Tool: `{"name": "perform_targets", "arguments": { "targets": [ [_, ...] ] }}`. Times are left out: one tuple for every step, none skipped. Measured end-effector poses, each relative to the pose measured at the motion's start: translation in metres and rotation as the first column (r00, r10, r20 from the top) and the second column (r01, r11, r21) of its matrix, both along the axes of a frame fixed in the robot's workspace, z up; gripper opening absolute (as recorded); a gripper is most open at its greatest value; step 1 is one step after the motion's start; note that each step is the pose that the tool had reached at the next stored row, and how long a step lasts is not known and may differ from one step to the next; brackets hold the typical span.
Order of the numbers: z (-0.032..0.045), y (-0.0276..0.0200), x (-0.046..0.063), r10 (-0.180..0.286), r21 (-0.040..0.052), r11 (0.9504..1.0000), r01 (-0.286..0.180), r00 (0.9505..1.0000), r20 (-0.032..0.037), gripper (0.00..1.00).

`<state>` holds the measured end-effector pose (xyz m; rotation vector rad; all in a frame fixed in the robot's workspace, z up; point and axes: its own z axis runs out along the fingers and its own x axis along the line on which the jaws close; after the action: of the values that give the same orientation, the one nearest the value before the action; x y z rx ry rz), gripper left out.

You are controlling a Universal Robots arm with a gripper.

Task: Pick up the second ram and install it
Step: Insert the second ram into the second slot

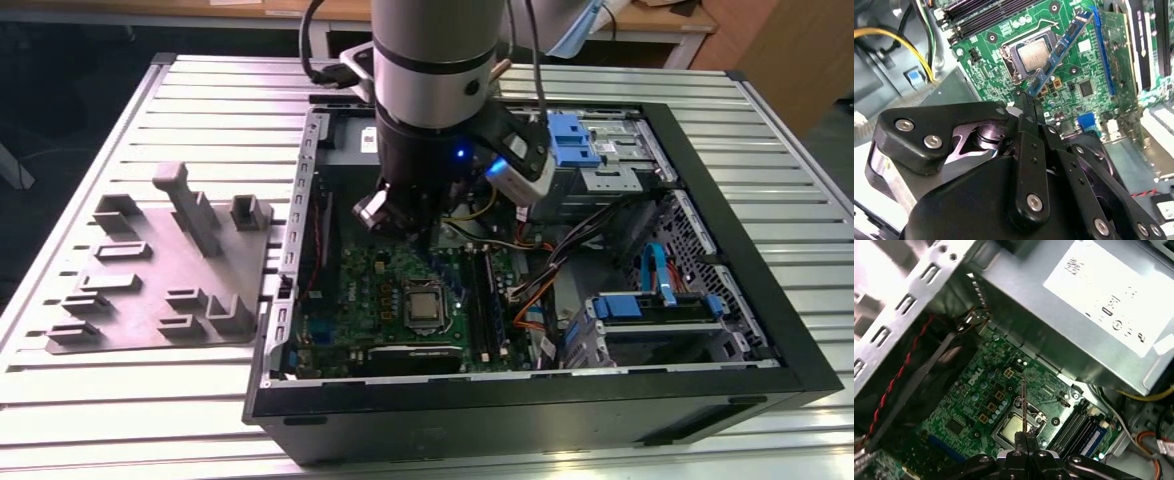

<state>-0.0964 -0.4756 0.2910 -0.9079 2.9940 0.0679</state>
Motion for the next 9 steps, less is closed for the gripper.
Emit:
{"name": "perform_targets", "arguments": {
  "targets": [
    [-0.0001, 0.0000, 0.0000, -0.018, 0.0000, 0.9998, 0.018, 0.9998, 0.0000, 0.11],
    [-0.0003, 0.0000, 0.0000, -0.038, 0.0000, 0.9993, 0.038, 0.9993, 0.0000, 0.11],
    [-0.0004, 0.0000, 0.0000, -0.055, -0.0001, 0.9985, 0.055, 0.9985, 0.0000, 0.11],
    [-0.0005, 0.0000, 0.0000, -0.073, -0.0001, 0.9973, 0.073, 0.9973, -0.0001, 0.11],
    [-0.0007, 0.0000, 0.0000, -0.091, 0.0000, 0.9958, 0.091, 0.9958, 0.0000, 0.11],
    [-0.0008, 0.0000, 0.0000, -0.109, 0.0000, 0.9940, 0.109, 0.9940, 0.0000, 0.11],
    [-0.0010, 0.0000, 0.0000, -0.127, 0.0000, 0.9919, 0.127, 0.9919, 0.0000, 0.11],
    [-0.0011, 0.0000, 0.0000, -0.144, 0.0000, 0.9895, 0.144, 0.9895, 0.0000, 0.11],
    [-0.0013, 0.0000, 0.0000, -0.164, 0.0001, 0.9865, 0.164, 0.9865, 0.0000, 0.11]
  ]
}}
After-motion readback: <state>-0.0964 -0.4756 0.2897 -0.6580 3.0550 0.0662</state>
